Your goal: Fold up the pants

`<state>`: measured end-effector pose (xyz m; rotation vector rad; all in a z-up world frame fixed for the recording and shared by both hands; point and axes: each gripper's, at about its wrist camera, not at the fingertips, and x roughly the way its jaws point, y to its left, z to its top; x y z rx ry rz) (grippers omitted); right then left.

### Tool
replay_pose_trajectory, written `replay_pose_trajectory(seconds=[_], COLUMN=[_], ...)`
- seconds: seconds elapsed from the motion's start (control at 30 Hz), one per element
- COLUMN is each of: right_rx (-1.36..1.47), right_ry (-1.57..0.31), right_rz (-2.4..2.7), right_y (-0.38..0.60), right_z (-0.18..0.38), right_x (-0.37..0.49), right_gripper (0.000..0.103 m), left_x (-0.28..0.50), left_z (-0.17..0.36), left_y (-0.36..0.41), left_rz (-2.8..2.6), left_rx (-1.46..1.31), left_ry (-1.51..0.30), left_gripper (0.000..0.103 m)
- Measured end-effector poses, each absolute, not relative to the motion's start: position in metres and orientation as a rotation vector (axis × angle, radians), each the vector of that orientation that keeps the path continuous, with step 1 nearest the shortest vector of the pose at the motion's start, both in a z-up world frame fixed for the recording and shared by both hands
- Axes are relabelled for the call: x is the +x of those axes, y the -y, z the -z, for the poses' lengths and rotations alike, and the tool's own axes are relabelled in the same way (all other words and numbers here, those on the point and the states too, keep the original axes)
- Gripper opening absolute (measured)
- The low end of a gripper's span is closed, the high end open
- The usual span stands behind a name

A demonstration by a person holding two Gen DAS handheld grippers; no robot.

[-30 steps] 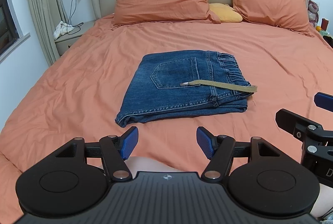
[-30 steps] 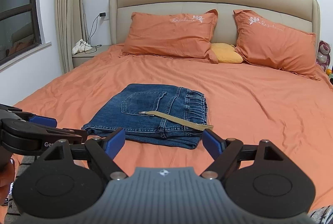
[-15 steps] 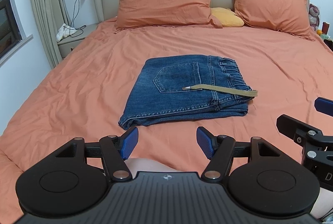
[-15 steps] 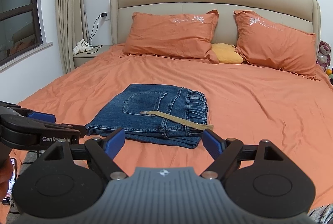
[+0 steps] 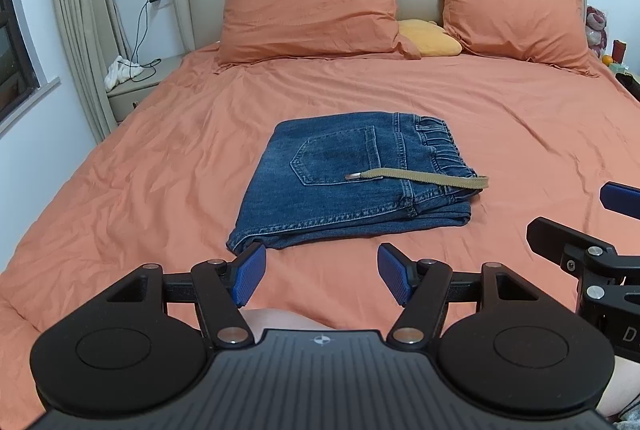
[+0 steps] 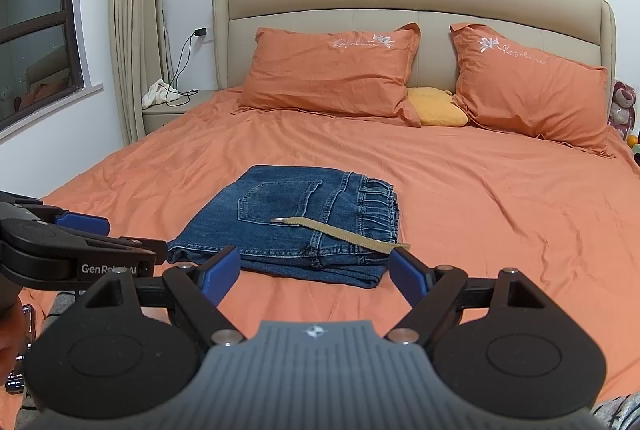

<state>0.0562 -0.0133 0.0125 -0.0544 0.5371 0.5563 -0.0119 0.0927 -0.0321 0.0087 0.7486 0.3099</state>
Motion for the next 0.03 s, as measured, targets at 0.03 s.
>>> replay_pose_trajectory(seconds=[0.03], right_rx=[-0.054], right_ry=[-0.536], right_rz=[-0.556], right_y=[0.0137], right_z=[-0.0131], right_x=[0.0557], right_gripper=[0.078], left_x=[-0.0123], left_z=[0.0317], left_y=[-0.0931], left_rz=[-0.309], left_rx=[0.006], left_ry=[-0.747], left_gripper=[0.075])
